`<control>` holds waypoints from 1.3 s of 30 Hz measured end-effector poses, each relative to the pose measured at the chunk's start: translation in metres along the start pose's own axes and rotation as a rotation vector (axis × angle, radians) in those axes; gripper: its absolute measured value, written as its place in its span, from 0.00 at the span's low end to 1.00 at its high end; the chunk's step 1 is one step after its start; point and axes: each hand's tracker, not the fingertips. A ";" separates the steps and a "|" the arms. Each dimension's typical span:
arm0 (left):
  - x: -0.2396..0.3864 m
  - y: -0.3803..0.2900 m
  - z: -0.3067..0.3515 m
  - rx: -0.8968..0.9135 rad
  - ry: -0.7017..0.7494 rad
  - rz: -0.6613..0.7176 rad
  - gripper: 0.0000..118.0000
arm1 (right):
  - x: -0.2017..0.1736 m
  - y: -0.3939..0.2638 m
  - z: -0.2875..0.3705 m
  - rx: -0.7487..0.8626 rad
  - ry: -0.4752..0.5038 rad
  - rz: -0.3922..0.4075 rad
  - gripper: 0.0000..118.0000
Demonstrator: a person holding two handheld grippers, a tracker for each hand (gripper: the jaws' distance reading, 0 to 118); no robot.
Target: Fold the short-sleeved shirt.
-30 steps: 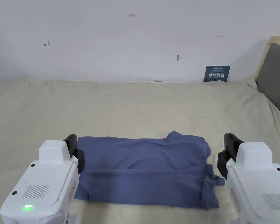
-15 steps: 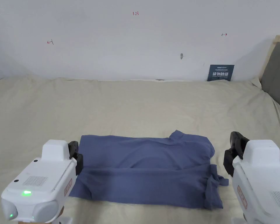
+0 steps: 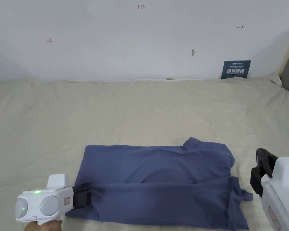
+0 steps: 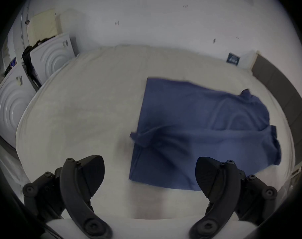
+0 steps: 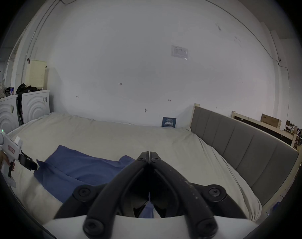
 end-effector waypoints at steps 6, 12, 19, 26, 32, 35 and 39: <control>-0.010 -0.023 -0.048 -0.140 0.031 0.065 0.59 | 0.006 -0.019 -0.022 -0.079 -0.014 -0.012 0.01; 0.004 -0.028 -0.037 -0.071 0.019 -0.004 0.04 | 0.014 -0.048 -0.050 -0.238 -0.025 -0.056 0.10; -0.010 -0.019 -0.005 -0.014 -0.042 0.089 0.04 | 0.020 -0.123 -0.096 -0.581 -0.029 -0.167 0.91; -0.004 -0.014 0.008 0.018 -0.046 0.051 0.04 | 0.003 -0.178 -0.120 -0.772 0.080 -0.194 0.68; -0.005 -0.024 0.016 0.010 -0.041 0.056 0.04 | 0.005 -0.167 -0.104 -0.693 0.103 -0.172 0.13; -0.012 -0.030 0.022 0.005 -0.038 0.070 0.04 | 0.017 -0.157 -0.087 -0.666 0.111 -0.169 0.12; -0.025 -0.047 0.041 0.008 -0.035 0.101 0.04 | 0.038 -0.152 -0.058 -0.641 0.119 -0.210 0.12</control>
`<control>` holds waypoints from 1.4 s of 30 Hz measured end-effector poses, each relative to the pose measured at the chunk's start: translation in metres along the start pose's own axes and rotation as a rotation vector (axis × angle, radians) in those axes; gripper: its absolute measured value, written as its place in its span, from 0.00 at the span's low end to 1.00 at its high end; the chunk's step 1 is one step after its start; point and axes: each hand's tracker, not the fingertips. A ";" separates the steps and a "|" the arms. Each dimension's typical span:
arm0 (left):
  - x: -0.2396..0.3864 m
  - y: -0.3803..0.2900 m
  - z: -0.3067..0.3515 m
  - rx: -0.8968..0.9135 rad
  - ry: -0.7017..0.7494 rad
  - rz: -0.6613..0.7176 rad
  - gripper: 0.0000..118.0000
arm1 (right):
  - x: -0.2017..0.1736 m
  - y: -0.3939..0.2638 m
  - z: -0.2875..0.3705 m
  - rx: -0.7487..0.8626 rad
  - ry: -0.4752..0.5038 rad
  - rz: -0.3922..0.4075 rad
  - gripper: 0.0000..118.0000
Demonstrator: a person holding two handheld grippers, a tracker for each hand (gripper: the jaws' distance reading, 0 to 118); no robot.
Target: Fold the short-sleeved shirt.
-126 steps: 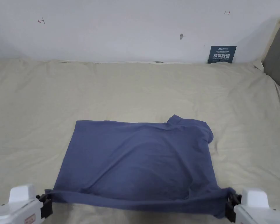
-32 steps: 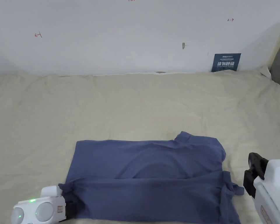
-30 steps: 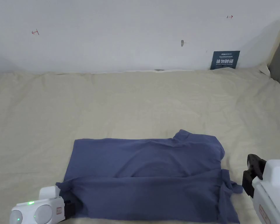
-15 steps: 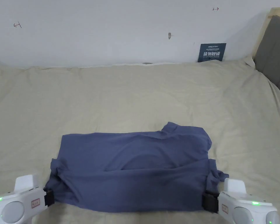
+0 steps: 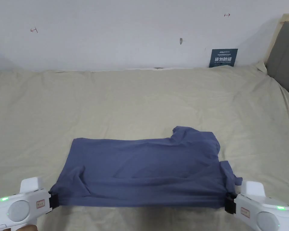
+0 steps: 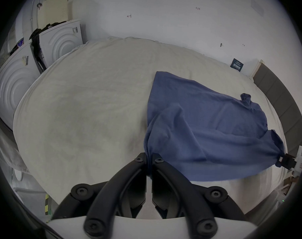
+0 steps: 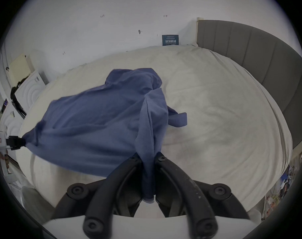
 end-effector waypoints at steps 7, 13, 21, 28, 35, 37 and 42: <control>-0.020 -0.056 0.021 -0.065 -0.007 0.026 0.04 | 0.020 -0.052 0.016 -0.077 0.055 -0.053 0.12; -0.022 -0.099 -0.002 -0.188 0.035 0.052 0.04 | 0.029 -0.084 -0.006 -0.129 0.050 -0.141 0.13; 0.004 -0.071 0.026 -0.110 0.084 0.036 0.87 | 0.000 -0.039 0.048 -0.032 0.000 -0.052 0.40; 0.060 -0.008 0.128 0.327 -0.060 -0.063 0.94 | -0.039 0.040 0.145 0.405 0.043 0.045 0.84; 0.107 0.011 0.179 0.693 -0.039 -0.103 0.91 | -0.073 0.060 0.199 0.670 0.001 0.152 0.76; 0.116 0.010 0.180 0.728 -0.037 -0.128 0.75 | -0.080 0.059 0.204 0.693 -0.003 0.176 0.53; 0.128 0.005 0.174 0.717 -0.045 -0.169 0.00 | -0.088 0.053 0.202 0.748 -0.018 0.192 0.01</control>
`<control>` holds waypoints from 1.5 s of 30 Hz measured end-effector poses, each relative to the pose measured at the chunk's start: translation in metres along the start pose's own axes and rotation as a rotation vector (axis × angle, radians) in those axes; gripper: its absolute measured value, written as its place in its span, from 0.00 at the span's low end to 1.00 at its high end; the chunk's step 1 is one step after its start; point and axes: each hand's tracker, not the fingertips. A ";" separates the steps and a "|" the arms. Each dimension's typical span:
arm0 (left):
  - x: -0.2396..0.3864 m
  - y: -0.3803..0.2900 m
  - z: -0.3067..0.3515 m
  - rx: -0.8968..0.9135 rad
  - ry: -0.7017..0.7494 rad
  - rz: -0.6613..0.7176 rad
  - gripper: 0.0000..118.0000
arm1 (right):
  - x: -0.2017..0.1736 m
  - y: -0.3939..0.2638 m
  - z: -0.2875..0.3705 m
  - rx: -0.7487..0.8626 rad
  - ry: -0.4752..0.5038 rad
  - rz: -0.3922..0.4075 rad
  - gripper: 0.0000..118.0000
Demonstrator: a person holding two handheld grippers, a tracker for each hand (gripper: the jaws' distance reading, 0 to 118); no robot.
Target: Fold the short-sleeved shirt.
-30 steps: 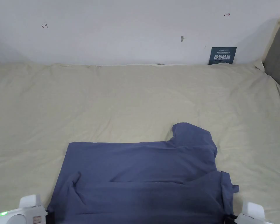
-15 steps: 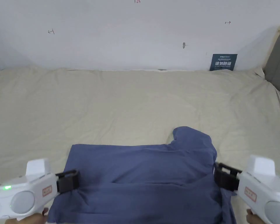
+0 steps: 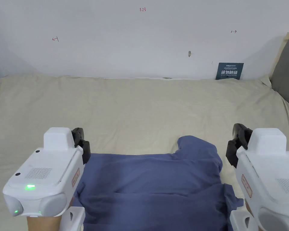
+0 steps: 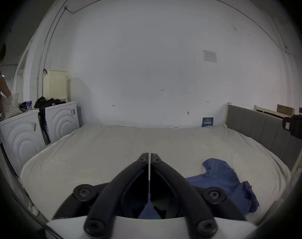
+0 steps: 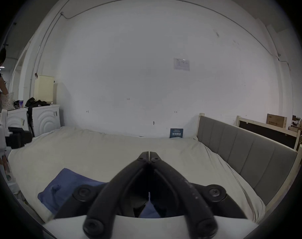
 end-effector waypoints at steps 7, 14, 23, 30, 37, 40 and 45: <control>-0.005 -0.005 -0.023 -0.055 -0.034 -0.009 0.00 | 0.003 -0.005 -0.015 -0.036 0.010 -0.015 0.01; -0.042 -0.009 -0.092 -0.269 -0.116 0.039 0.00 | 0.005 -0.004 -0.042 -0.056 0.013 -0.005 0.01; -0.099 -0.049 -0.224 -0.555 -0.064 0.043 0.01 | 0.007 -0.017 -0.104 -0.125 0.005 0.001 0.01; -0.132 -0.103 -0.305 -0.752 -0.026 0.114 0.94 | 0.008 -0.039 -0.148 -0.197 0.002 -0.002 0.01; -0.134 -0.136 -0.344 -0.833 0.031 0.096 0.66 | 0.005 -0.054 -0.173 -0.255 -0.011 0.005 0.02; -0.124 -0.143 -0.340 -0.813 0.046 0.038 0.33 | 0.008 -0.061 -0.182 -0.280 -0.011 0.005 0.02; -0.120 -0.137 -0.333 -0.792 0.007 0.033 0.02 | 0.026 -0.075 -0.223 -0.402 -0.017 -0.031 0.12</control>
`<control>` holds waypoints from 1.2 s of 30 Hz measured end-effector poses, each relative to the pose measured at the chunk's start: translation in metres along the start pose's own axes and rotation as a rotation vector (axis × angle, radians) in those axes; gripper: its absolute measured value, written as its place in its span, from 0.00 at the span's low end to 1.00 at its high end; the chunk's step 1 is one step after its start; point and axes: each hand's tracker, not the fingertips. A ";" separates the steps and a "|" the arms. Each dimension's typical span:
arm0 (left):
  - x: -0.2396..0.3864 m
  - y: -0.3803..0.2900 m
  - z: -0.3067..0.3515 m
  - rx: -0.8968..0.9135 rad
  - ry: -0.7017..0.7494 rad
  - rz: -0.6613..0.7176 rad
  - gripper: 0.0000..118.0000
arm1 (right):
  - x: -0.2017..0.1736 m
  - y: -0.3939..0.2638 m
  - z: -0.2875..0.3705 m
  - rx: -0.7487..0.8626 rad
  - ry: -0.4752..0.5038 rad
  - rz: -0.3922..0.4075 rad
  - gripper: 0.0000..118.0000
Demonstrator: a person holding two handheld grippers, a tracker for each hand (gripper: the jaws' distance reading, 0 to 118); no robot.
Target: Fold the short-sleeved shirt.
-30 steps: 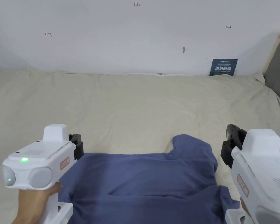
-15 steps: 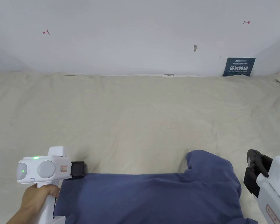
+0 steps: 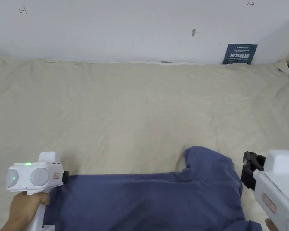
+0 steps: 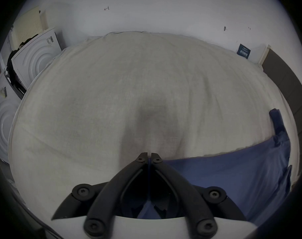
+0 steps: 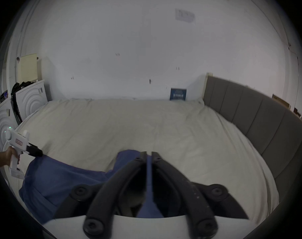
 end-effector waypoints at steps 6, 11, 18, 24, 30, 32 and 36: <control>0.001 -0.004 0.054 0.095 -0.116 0.056 0.02 | 0.025 -0.002 -0.099 -0.262 -0.002 -0.076 0.86; 0.005 -0.004 0.084 0.136 -0.138 0.028 0.02 | 0.033 -0.021 -0.180 -0.439 0.000 -0.028 0.80; 0.003 -0.007 0.088 0.131 -0.130 0.027 0.02 | 0.025 -0.050 -0.199 -0.475 0.006 -0.023 0.28; 0.002 -0.016 0.100 0.139 -0.118 0.057 0.02 | 0.010 -0.030 -0.137 -0.353 0.039 0.008 0.03; -0.002 -0.028 0.137 0.188 -0.105 0.102 0.02 | 0.021 0.001 -0.032 -0.163 0.154 -0.009 0.03; -0.003 -0.035 0.152 0.201 -0.098 0.111 0.02 | 0.029 0.004 0.002 -0.122 0.173 -0.009 0.03; -0.010 -0.060 0.178 0.215 -0.084 0.117 0.02 | 0.034 -0.011 0.066 -0.091 0.194 -0.014 0.03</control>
